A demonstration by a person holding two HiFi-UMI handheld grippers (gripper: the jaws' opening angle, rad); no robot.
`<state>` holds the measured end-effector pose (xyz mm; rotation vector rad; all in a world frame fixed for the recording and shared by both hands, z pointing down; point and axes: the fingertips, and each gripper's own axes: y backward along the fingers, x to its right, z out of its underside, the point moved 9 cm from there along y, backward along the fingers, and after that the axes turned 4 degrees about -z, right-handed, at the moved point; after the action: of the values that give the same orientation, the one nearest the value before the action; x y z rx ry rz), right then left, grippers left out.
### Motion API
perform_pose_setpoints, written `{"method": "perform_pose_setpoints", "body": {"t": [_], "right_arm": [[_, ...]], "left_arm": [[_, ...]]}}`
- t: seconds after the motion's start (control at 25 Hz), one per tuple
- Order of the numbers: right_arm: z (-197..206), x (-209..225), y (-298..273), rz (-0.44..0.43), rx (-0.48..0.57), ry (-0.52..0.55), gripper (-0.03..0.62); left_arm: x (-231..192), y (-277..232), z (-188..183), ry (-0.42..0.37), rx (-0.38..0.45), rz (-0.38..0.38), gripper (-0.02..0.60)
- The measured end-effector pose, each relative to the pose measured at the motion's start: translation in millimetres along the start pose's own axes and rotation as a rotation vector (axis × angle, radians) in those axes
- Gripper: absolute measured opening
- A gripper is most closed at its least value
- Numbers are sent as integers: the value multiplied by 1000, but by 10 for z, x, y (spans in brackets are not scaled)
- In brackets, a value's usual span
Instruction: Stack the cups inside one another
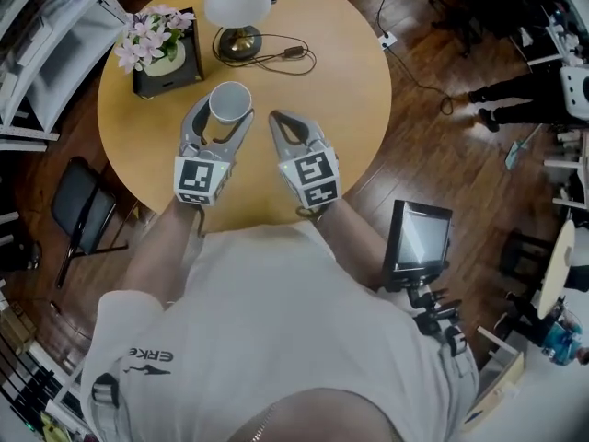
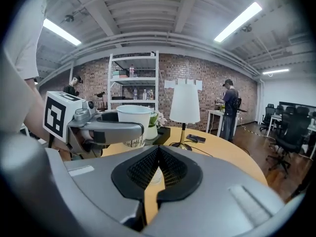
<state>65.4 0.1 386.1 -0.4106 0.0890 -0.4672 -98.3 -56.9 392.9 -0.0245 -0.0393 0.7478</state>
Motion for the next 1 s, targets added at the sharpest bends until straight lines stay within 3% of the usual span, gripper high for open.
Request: {"method": "perform_pose_setpoints", "body": {"t": [0.36, 0.68, 1.0], "right_arm": [[-280, 91, -59, 9, 31, 57, 14], [-275, 208, -147, 9, 1, 55, 14], [-98, 386, -369, -1, -66, 5, 14]], "left_arm": [[-178, -151, -146, 27, 71, -44, 325], [-194, -311, -20, 40, 31, -53, 325], [-196, -525, 342, 15, -22, -44, 325]]}}
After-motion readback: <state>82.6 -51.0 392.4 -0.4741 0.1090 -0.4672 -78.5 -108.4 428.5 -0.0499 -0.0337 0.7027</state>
